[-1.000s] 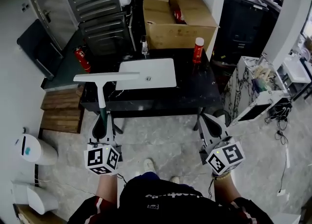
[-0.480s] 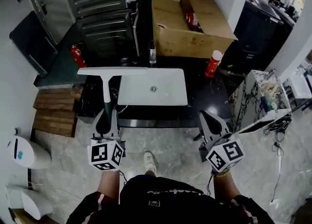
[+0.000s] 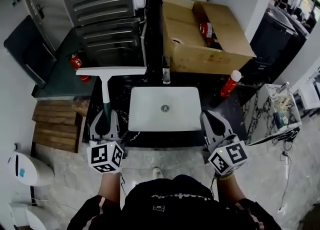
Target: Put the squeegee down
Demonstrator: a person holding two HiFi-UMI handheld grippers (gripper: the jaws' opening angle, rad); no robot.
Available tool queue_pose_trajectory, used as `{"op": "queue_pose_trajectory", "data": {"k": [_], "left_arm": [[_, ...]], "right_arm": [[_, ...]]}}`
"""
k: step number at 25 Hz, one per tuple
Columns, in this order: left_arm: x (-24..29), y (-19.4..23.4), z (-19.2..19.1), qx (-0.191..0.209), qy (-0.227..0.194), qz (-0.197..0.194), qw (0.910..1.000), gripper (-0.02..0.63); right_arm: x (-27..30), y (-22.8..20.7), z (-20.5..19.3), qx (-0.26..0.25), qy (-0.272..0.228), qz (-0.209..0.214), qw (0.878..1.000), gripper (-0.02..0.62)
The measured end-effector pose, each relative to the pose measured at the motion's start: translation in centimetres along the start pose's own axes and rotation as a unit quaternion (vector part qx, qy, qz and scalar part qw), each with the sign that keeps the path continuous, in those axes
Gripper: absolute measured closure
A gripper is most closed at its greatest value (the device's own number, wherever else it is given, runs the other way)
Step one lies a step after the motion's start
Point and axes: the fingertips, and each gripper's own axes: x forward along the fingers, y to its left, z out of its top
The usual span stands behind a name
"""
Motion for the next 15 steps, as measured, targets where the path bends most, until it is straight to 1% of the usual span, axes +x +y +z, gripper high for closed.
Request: {"op": "queue_pose_trajectory", "data": {"k": [4, 9, 12, 15], "left_arm": [[2.1, -0.2, -1.0, -0.003, 0.01, 0.005, 0.9999, 0.508], [2.8, 0.0, -2.8, -0.014, 0.038, 0.039, 0.9984, 0.508], [1.8, 1.6, -5.1, -0.022, 0.064, 0.076, 0.9948, 0.508], [1.2, 3.5, -9.3, -0.038, 0.107, 0.107, 0.9877, 0.508]], "right_arm": [[2.0, -1.3, 0.1, -0.001, 0.004, 0.011, 1.0, 0.557], [5.3, -2.3, -0.6, 0.008, 0.011, 0.053, 0.998, 0.557], [7.4, -1.2, -1.8, 0.015, 0.021, 0.091, 0.996, 0.557], [8.7, 0.1, -2.9, 0.02, 0.031, 0.123, 0.992, 0.557]]}}
